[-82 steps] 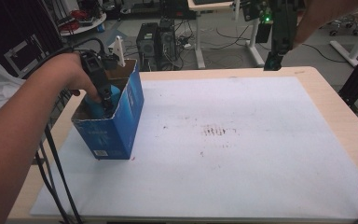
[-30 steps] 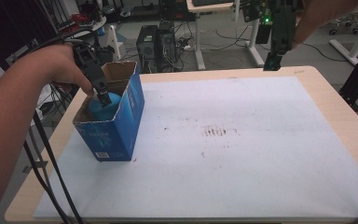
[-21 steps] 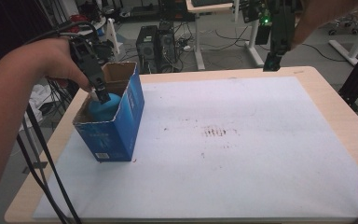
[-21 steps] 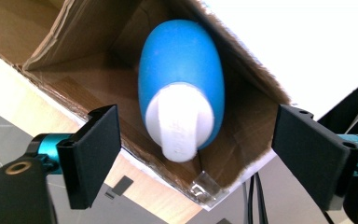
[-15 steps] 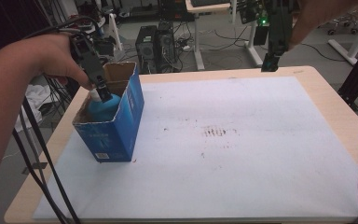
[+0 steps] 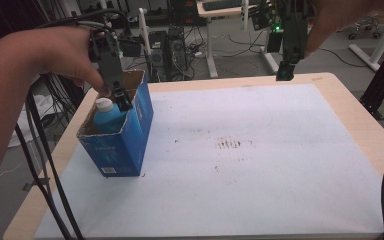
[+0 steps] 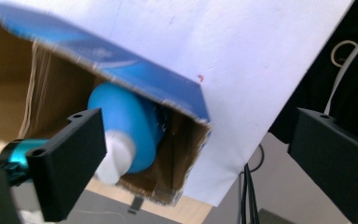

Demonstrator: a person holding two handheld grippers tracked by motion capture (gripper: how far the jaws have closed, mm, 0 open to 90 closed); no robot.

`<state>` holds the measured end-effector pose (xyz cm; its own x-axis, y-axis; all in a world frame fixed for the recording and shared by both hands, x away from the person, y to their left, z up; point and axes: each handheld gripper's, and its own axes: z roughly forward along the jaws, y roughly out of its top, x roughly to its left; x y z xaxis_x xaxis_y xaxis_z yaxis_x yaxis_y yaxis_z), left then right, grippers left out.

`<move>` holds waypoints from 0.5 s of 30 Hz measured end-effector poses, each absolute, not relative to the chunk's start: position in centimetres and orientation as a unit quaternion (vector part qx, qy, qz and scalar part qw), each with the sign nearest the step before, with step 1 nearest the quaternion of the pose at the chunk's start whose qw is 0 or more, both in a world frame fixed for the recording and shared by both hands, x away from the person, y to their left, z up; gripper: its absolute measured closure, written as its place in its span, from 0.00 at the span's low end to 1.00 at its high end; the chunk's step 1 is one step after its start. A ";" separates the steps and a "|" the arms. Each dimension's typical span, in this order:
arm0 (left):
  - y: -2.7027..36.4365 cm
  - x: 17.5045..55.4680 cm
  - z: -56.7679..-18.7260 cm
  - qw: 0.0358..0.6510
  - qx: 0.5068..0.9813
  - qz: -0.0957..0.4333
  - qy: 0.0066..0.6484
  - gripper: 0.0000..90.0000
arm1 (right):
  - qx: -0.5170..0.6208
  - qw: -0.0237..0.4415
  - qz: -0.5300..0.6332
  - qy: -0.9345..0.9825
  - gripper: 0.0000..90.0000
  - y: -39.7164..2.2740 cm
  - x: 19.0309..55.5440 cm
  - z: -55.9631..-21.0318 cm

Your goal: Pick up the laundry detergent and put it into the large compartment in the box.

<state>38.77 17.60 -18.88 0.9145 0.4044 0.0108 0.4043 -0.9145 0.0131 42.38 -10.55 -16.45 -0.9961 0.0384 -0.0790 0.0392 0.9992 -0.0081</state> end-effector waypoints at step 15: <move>11.4 36.9 -20.5 0.022 0.998 0.003 0.061 0.02 | 0.019 0.040 -0.003 0.999 0.03 -10.7 41.9 -16.3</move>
<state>36.94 11.37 -20.50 0.9925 0.1221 0.0023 0.1218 -0.9915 0.0452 41.87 -10.74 -16.26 -0.9960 0.0381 -0.0807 0.0387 0.9992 -0.0049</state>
